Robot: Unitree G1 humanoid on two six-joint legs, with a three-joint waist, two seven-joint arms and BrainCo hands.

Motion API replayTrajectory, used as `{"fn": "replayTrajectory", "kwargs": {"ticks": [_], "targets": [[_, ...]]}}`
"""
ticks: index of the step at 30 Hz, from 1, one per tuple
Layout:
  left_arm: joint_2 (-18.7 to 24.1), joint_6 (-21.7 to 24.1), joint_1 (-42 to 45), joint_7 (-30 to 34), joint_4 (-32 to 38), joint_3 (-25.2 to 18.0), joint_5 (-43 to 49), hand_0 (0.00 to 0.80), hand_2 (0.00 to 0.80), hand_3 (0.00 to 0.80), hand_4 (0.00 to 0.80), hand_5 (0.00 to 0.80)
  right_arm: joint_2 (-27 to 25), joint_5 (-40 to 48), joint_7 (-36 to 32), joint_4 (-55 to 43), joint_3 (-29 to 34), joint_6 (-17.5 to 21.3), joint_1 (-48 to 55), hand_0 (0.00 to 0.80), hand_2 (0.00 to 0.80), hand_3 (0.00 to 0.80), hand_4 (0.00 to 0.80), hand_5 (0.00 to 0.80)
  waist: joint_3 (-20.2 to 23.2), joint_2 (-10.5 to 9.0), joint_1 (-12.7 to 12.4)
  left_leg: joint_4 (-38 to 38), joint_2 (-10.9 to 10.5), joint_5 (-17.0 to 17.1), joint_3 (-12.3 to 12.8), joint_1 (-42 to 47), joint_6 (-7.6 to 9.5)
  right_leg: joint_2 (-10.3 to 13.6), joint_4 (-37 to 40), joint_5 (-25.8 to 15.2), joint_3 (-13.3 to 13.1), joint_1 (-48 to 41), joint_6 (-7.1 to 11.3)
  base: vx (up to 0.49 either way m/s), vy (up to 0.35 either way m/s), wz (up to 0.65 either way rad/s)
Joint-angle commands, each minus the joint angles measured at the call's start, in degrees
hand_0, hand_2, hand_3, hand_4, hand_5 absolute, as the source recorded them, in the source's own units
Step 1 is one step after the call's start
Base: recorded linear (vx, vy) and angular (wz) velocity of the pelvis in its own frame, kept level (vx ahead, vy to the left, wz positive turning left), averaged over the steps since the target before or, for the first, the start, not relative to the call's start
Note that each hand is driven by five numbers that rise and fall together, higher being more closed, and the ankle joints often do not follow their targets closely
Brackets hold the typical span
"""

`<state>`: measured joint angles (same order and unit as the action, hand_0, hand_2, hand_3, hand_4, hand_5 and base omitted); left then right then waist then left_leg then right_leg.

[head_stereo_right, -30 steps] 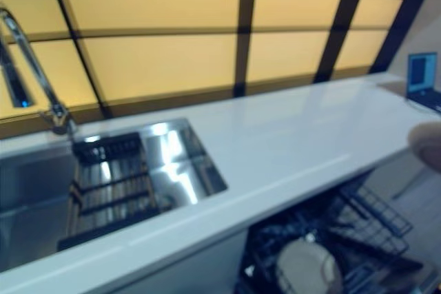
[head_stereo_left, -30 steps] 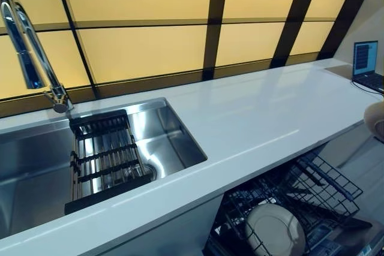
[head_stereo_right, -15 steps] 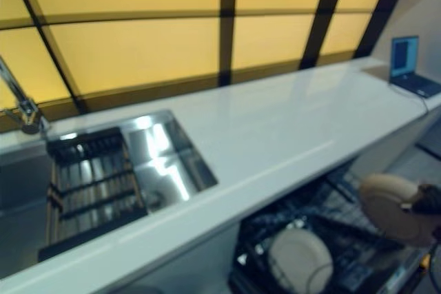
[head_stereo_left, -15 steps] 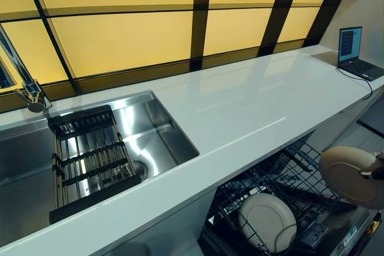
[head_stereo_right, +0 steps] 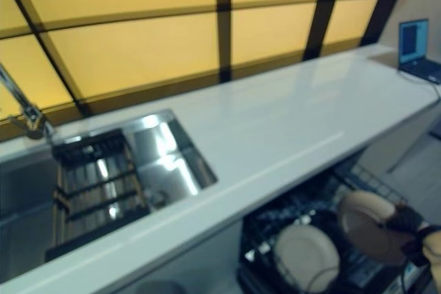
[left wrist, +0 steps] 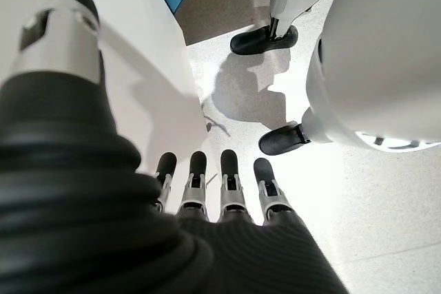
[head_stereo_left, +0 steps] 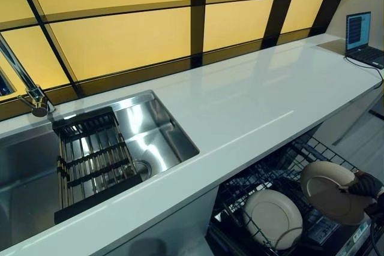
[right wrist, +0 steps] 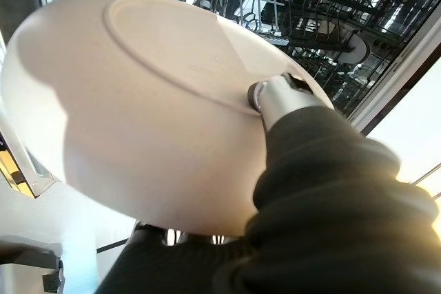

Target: Take plates into dishwasher

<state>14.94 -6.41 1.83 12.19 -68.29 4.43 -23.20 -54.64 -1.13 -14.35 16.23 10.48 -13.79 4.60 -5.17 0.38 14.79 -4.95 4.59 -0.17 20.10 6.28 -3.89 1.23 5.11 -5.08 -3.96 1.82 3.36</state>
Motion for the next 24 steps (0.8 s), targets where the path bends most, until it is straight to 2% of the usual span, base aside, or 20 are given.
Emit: {"fn": "replayTrajectory", "kwargs": {"ticks": [1,9,16,24], "targets": [[2.2,1.2,-0.2,0.6,-0.9,-1.7,2.5,0.000,0.000,0.000,0.000,0.000,1.0,-0.7,3.5,0.3,-0.4,0.8,-4.1,0.800,0.800,0.800,0.800,0.800,1.6,-3.52,-2.2,-0.1,-0.8,-1.7,-3.6,-0.3,0.92,1.7,-0.1,-1.6,3.2,-0.1,5.94,-0.014,-0.048,0.01],[2.0,1.4,0.6,0.6,1.1,-0.5,1.9,0.000,0.000,0.000,0.000,0.000,4.8,-4.4,10.5,3.5,-3.2,2.3,-5.7,0.800,0.800,0.800,0.800,0.800,0.4,-1.72,-3.4,-0.1,-1.1,-1.3,-5.2,-1.3,0.87,2.3,-0.1,-1.5,3.8,0.4,5.88,-0.021,-0.049,0.02],[2.7,1.6,0.4,0.8,2.1,0.6,1.4,0.000,0.000,0.000,0.000,0.000,5.1,-4.9,13.6,6.8,-6.6,2.0,-9.3,0.800,0.800,0.800,0.800,0.800,-0.8,0.05,-4.3,-0.1,-1.5,-0.7,-6.7,-2.4,0.57,2.9,-0.1,-1.5,4.6,0.9,5.71,-0.045,-0.036,0.10],[2.5,2.2,-0.3,1.5,3.3,2.2,-1.1,0.000,0.000,0.000,0.000,0.000,4.6,-5.7,16.0,10.9,-10.0,2.1,-13.5,0.800,0.800,0.800,0.800,0.800,-2.8,3.20,-5.0,-0.1,-2.6,-0.1,-7.6,-3.7,0.18,4.1,-0.1,-1.5,5.1,1.9,5.60,-0.069,0.025,0.10]]}}
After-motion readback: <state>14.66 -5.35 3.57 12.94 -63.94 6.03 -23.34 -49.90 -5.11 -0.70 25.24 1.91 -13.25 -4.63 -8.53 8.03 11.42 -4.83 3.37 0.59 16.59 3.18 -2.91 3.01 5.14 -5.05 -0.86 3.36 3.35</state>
